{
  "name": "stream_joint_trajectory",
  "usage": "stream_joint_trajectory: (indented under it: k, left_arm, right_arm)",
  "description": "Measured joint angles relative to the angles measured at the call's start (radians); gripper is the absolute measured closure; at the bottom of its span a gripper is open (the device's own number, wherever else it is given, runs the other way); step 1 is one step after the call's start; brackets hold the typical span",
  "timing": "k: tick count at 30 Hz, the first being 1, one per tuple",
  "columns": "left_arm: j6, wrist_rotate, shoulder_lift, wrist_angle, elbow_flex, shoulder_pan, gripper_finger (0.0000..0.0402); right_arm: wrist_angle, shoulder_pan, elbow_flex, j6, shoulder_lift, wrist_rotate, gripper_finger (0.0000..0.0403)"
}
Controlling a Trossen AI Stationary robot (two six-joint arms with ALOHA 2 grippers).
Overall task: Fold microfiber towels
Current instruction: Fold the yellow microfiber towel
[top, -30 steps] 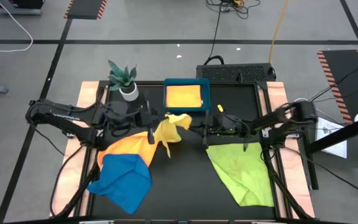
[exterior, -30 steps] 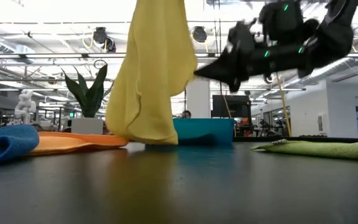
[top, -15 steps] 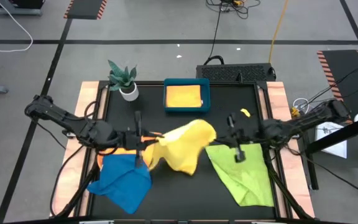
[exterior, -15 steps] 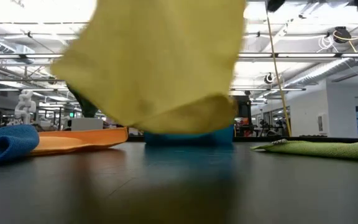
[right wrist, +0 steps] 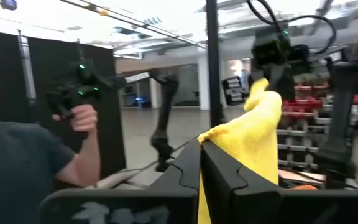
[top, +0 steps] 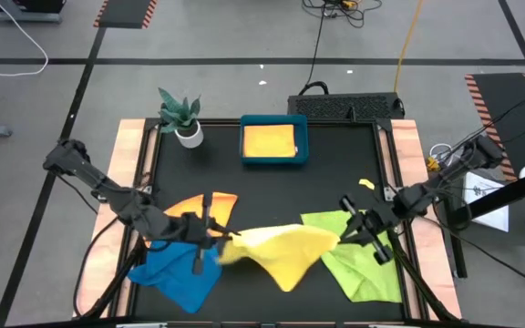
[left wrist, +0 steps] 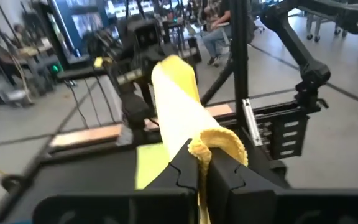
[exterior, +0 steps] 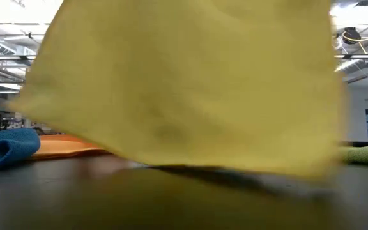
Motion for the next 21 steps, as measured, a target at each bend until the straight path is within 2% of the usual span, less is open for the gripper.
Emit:
stream_joint_trajectory:
  k: [4,7,12,16,21]
  left_arm:
    - [-0.079,0.000,0.054,0.013,0.000,-0.013,0.0390]
    - [-0.122,-0.056,0.078,-0.012,0.000,-0.012,0.0384]
    - [-0.211,-0.171,0.109,-0.116,-0.012,0.035,0.0397]
    - [-0.262,-0.175,0.108,-0.118,-0.093,0.106,0.0388]
    - [-0.255,-0.175,0.094,-0.029,-0.240,0.243,0.0396]
  right_arm:
    - [0.005,0.036,0.000,0.004,-0.005,-0.046,0.0403]
    - [0.002,0.043,0.000,0.022,-0.023,-0.042,0.0403]
    - [-0.156,0.008,0.000,0.030,-0.052,0.162,0.0403]
    - [-0.318,-0.054,0.000,0.080,-0.056,0.317,0.0403]
    - [-0.482,-0.171,0.000,0.130,-0.056,0.403,0.0403]
